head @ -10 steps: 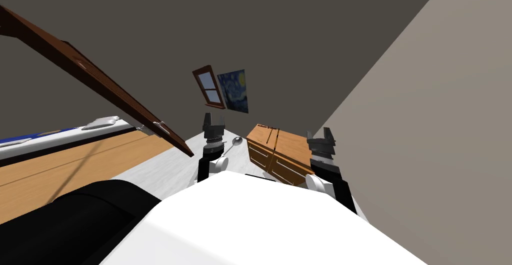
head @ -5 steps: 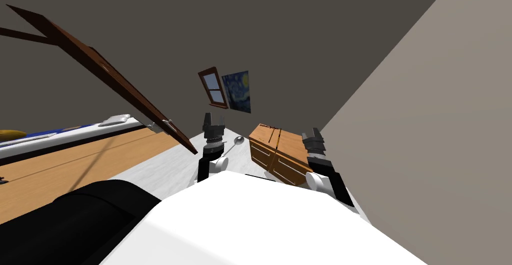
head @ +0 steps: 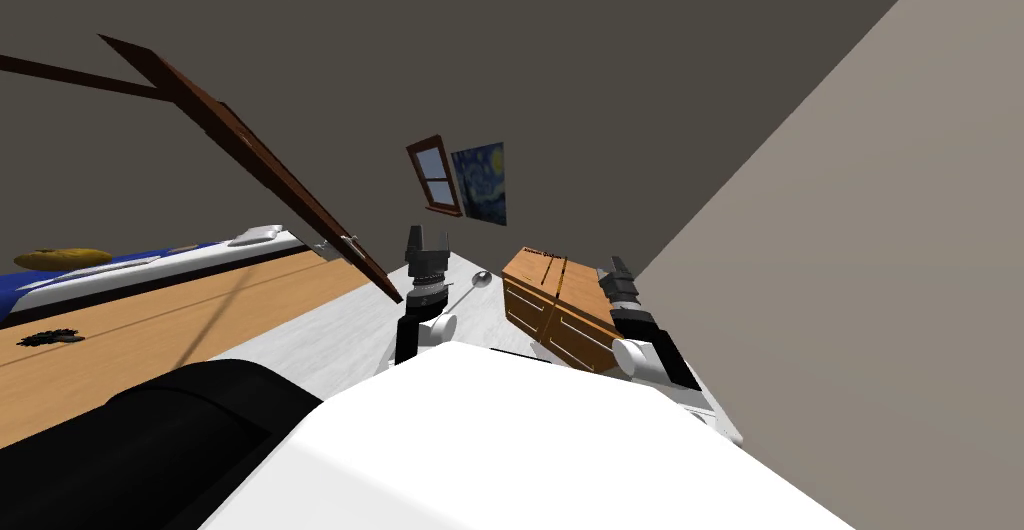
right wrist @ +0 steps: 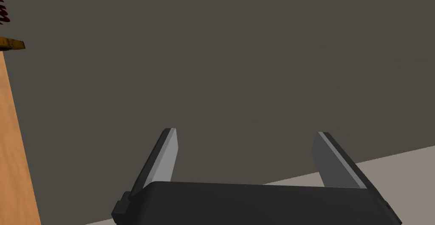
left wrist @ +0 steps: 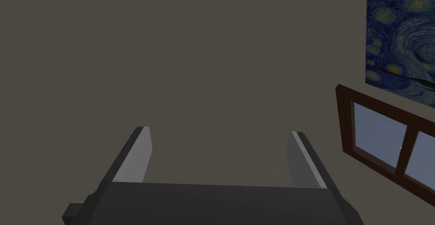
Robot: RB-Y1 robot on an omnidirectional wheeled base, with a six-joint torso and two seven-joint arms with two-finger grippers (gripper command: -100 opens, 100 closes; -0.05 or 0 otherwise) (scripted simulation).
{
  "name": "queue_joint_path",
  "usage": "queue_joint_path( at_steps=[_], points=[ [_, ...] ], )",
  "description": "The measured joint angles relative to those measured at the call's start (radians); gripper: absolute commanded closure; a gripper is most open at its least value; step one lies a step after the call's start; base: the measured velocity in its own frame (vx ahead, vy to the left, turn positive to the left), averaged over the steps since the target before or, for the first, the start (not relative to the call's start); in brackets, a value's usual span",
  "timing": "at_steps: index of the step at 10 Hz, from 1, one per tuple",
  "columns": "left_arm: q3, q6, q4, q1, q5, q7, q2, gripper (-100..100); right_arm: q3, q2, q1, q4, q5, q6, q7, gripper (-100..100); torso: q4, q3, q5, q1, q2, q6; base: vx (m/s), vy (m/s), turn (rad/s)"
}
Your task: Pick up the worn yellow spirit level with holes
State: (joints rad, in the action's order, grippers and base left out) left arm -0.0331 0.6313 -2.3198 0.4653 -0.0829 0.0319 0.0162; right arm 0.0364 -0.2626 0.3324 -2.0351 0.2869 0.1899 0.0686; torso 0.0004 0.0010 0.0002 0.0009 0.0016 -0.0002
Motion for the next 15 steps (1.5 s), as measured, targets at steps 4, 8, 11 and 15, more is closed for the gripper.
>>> queue_joint_path(
  at_steps=[4,8,11,15],
  points=[
    [0.0,0.0,0.0,0.0,0.0,0.0,0.0,0,-0.006,-0.068,-0.055,0.059,0.057,-0.123,0.046,-100,0.0,0.0,0.0,0.0,0.0,0.0,-0.027,0.016,0.086],
    [0.0,0.0,0.0,0.0,0.0,0.0,0.0,0,-0.024,-0.145,-0.104,0.146,0.118,-0.223,0.093,-100,0.0,0.0,0.0,-0.001,-0.001,0.0,-0.02,0.008,0.109],
    [0.0,0.0,0.0,0.0,0.0,0.0,0.0,0,-0.039,-0.186,-0.139,0.207,0.158,-0.307,0.133,-100,0.0,-0.001,0.0,-0.001,-0.001,0.001,-0.016,0.006,0.123],
    [0.0,0.0,0.0,0.0,0.0,0.0,0.0,0,-0.056,-0.245,-0.175,0.269,0.22,-0.437,0.188,-100,0.0,-0.001,0.0,-0.001,-0.002,0.001,-0.007,0.001,0.137]
  ],
)
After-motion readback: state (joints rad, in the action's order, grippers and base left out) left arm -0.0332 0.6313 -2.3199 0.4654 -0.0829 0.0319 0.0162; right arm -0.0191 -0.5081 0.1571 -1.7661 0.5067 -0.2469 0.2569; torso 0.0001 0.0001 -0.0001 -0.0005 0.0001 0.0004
